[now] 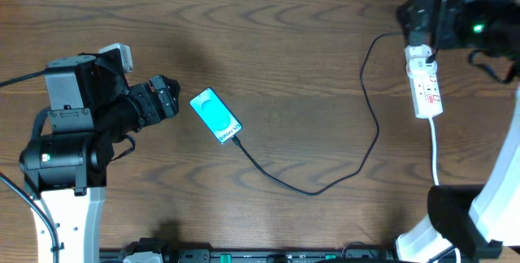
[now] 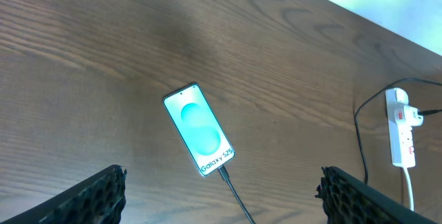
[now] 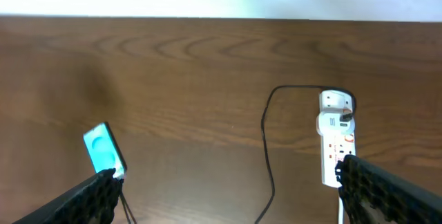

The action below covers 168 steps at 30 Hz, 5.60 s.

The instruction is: Plug charger to phone and switch on socket

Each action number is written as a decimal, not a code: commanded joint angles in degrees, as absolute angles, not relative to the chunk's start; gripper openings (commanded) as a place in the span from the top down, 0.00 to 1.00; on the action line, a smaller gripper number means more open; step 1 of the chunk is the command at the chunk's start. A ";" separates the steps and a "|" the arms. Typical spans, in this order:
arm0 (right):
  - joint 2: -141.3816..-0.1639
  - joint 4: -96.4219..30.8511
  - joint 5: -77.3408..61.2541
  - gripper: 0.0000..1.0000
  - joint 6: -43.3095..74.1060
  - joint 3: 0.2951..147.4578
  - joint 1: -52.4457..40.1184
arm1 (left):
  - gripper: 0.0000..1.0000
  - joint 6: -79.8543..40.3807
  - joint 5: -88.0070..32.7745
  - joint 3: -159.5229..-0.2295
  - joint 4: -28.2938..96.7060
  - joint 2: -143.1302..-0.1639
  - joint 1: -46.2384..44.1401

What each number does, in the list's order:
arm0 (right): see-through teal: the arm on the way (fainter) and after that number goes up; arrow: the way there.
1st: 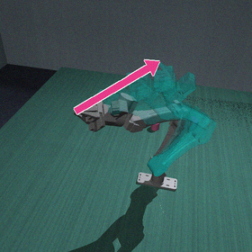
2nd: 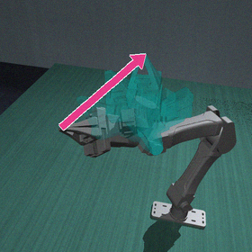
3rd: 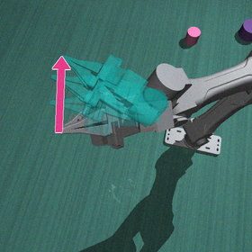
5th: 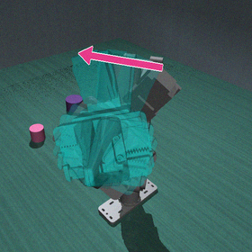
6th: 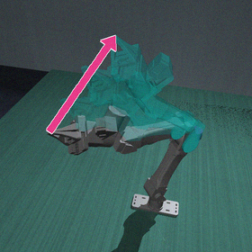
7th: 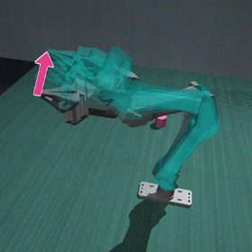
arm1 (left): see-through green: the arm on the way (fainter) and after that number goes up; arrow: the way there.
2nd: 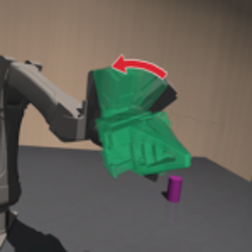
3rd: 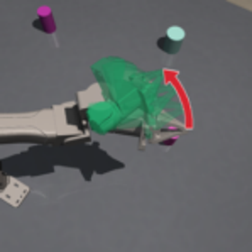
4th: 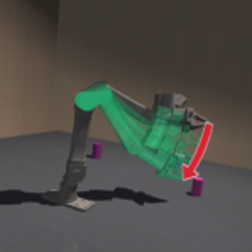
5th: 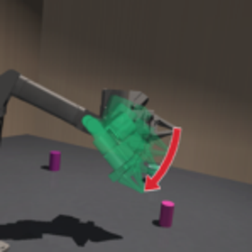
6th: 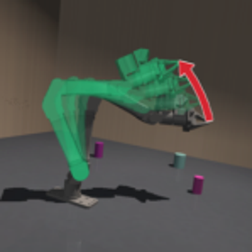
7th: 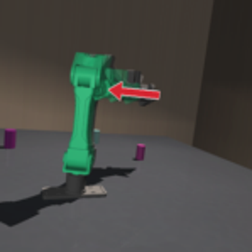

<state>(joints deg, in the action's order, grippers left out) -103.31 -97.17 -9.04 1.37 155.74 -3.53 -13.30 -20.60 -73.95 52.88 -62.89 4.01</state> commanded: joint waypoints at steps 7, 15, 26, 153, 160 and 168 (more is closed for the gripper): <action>-103.09 -97.27 -0.14 0.01 2.94 154.69 -8.14 | 0.10 -13.19 -19.84 -74.98 52.90 -62.92 3.95; -103.09 -97.27 -0.14 0.01 2.94 154.71 -8.14 | 0.10 -13.19 -19.84 -74.98 52.90 -62.92 3.95; -103.09 -97.27 -0.14 0.01 2.94 154.69 -8.14 | 0.10 -13.17 -19.84 -74.98 52.90 -62.92 3.95; -49.34 9.04 -1.23 0.01 1.67 43.99 -7.92 | 0.10 -12.32 -7.44 -4.08 13.21 -0.23 1.21; -32.32 31.14 -0.49 0.01 1.65 16.71 -7.35 | 0.10 -12.32 -7.44 -4.10 13.21 -0.23 1.21; -17.47 28.34 -0.75 0.01 1.76 0.36 -5.54 | 0.10 -12.32 -7.44 -4.10 13.21 -0.23 1.21</action>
<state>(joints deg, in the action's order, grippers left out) -20.16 31.03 -0.78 1.93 1.72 -5.98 -13.08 -7.18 -5.02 11.84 -0.58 0.97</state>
